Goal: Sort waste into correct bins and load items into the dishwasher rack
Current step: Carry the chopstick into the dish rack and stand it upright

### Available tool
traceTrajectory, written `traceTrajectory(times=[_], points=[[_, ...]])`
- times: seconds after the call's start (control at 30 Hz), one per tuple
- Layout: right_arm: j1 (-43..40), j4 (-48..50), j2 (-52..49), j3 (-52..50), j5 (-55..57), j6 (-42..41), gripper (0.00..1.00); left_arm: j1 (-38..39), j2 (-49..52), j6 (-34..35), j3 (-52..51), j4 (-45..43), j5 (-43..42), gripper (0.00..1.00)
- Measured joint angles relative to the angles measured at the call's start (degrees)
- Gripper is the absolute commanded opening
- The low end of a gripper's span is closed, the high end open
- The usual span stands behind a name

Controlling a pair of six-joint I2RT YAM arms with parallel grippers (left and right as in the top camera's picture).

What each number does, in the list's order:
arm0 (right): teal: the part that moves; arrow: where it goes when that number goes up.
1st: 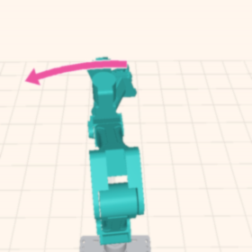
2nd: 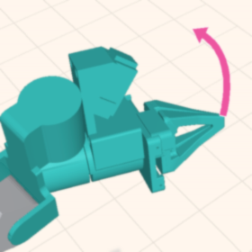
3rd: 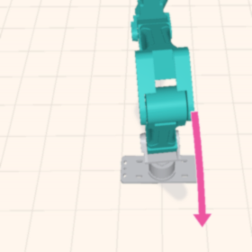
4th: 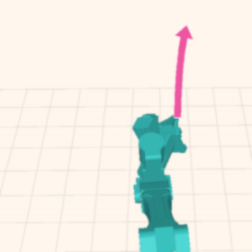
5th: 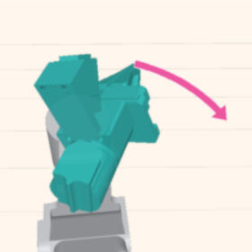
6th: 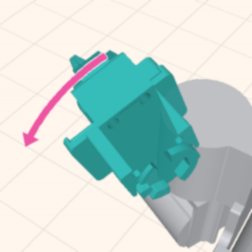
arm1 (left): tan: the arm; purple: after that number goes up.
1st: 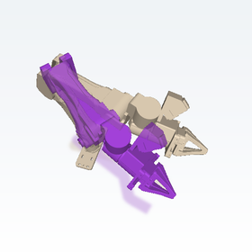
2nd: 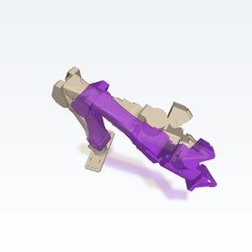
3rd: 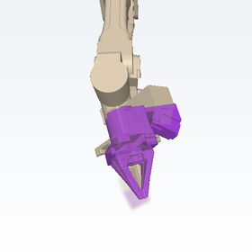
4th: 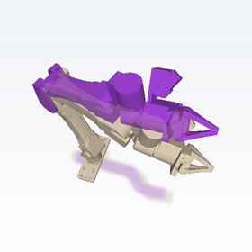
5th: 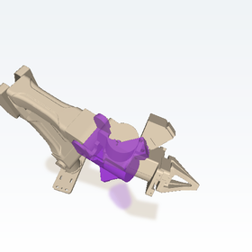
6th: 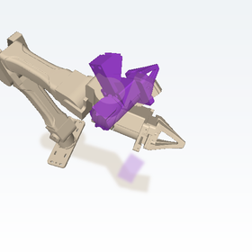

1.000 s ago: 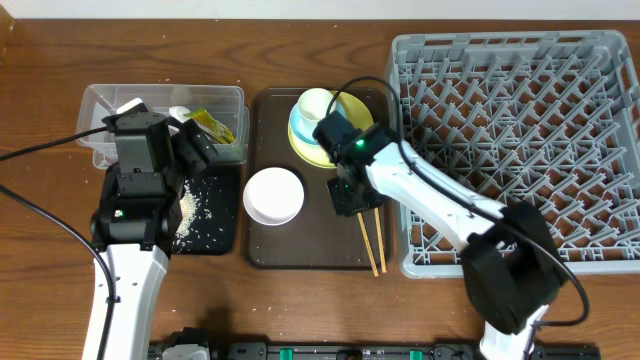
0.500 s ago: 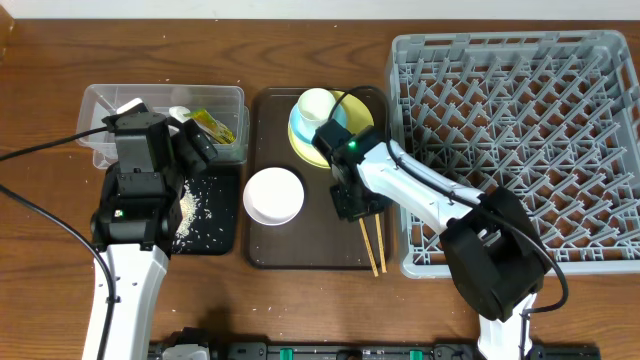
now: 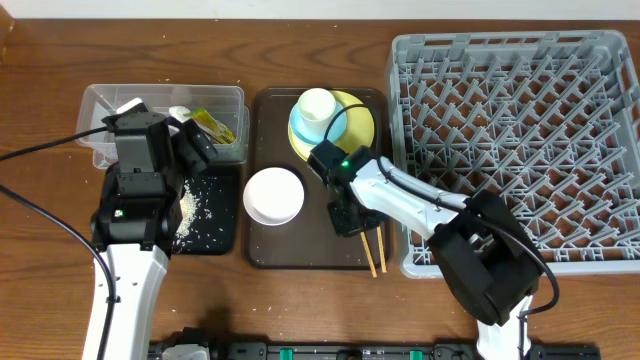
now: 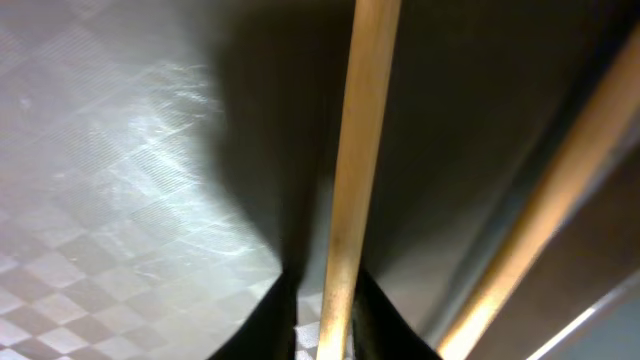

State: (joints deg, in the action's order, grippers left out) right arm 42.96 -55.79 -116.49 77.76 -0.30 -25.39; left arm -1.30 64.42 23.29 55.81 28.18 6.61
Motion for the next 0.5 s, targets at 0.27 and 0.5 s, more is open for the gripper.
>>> traceTrajectory(times=[0.27,0.5], points=[[0.37,-2.78,0.09,0.17,-0.20,-0.28,0.01,0.00,0.00,0.00,0.00,-0.02,0.00,0.94],[0.35,-10.34,0.90,6.34,-0.39,-0.24,0.01,0.00,0.00,0.00,0.00,-0.02,0.00,0.94]])
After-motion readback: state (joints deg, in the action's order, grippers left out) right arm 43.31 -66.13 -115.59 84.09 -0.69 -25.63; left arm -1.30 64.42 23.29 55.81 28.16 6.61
